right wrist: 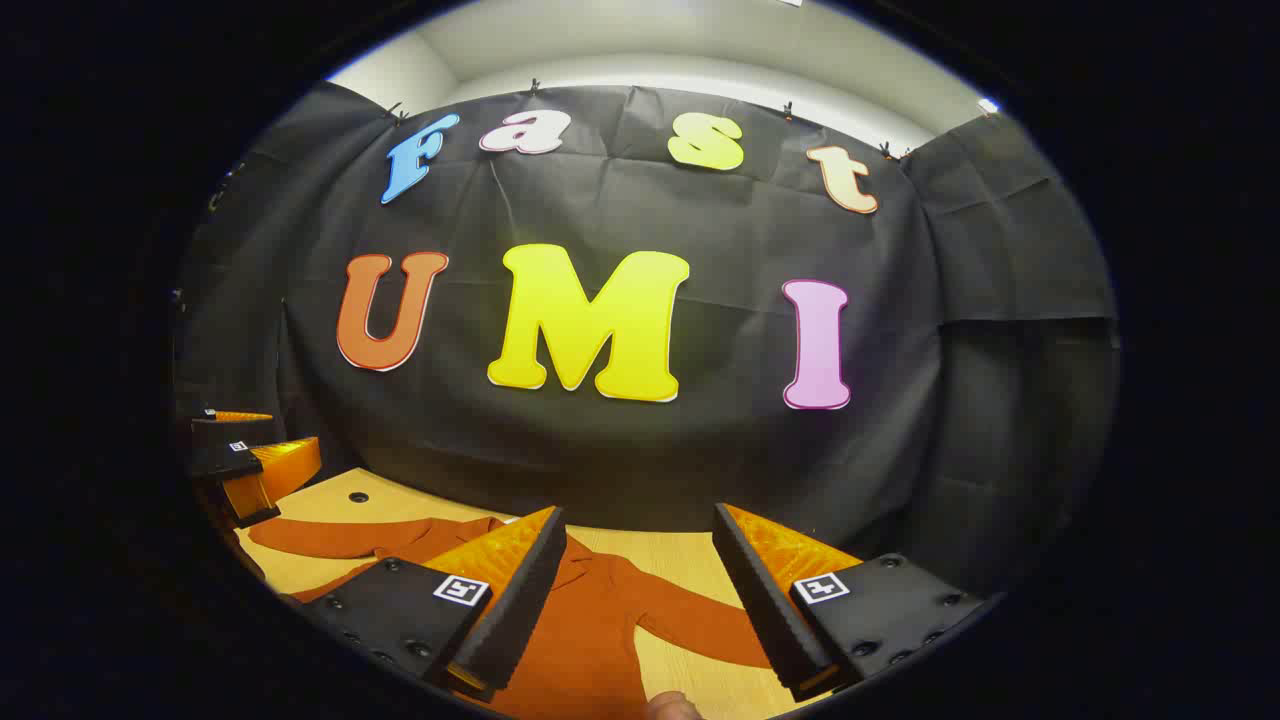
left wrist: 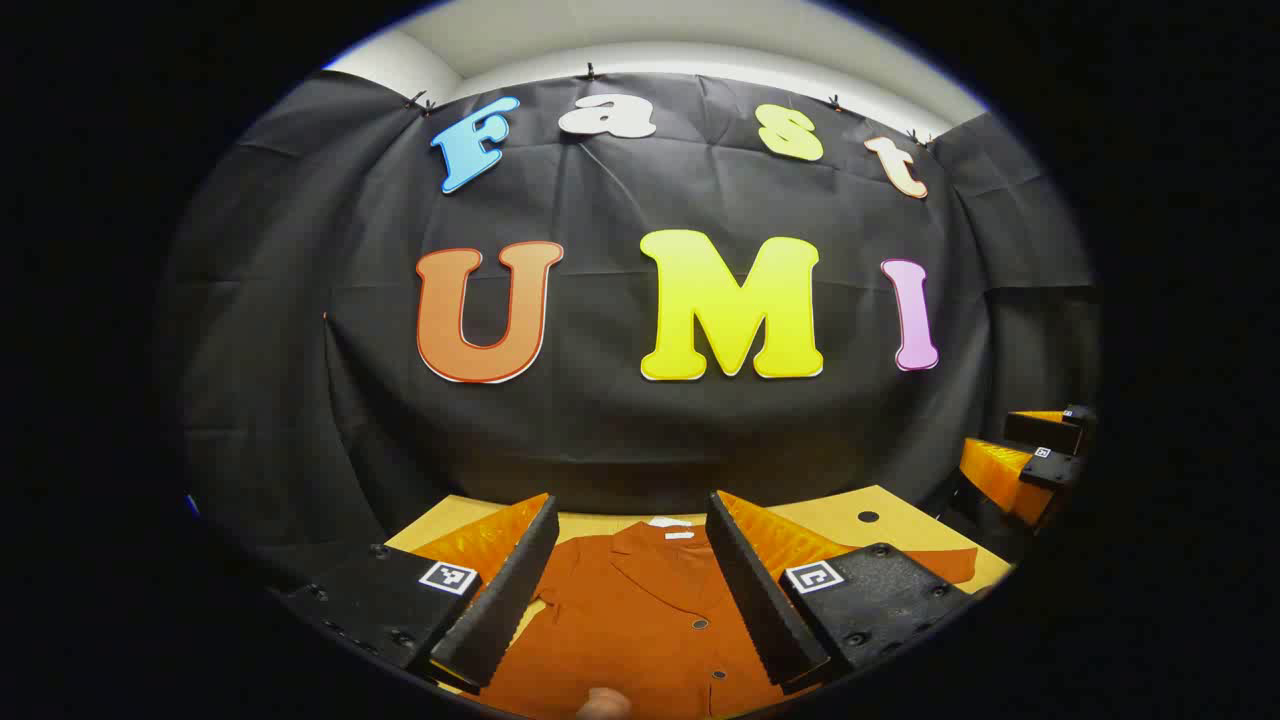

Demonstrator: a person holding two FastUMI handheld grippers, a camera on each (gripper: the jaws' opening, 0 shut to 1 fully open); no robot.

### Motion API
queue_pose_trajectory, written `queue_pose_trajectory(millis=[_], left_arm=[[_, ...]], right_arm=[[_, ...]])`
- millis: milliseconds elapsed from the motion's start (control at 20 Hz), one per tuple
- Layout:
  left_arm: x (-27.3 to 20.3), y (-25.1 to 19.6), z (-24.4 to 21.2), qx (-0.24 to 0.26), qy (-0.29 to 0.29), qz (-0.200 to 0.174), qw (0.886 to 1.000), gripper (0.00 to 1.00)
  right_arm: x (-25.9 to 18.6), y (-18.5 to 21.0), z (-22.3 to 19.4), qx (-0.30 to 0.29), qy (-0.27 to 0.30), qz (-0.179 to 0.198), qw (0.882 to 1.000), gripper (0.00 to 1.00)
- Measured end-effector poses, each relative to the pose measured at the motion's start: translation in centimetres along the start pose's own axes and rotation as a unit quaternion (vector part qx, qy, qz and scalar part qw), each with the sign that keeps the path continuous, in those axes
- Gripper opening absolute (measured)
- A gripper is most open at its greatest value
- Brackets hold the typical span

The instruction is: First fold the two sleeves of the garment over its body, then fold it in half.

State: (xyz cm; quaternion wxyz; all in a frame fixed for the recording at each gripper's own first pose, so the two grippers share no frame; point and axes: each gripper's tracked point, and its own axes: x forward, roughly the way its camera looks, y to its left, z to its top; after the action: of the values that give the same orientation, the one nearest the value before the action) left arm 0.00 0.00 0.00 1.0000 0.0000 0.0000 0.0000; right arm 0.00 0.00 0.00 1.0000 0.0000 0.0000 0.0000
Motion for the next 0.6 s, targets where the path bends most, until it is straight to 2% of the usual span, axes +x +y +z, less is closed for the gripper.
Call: queue_pose_trajectory(millis=[450,600], left_arm=[[0.0,0.0,0.0,0.000,0.000,0.000,1.000,0.96],[0.0,0.0,0.0,0.000,0.000,0.000,1.000,0.96]], right_arm=[[0.6,-1.7,0.1,0.008,0.000,-0.007,1.000,0.94],[1.3,-3.5,0.8,0.010,-0.012,-0.022,1.000,0.94]])
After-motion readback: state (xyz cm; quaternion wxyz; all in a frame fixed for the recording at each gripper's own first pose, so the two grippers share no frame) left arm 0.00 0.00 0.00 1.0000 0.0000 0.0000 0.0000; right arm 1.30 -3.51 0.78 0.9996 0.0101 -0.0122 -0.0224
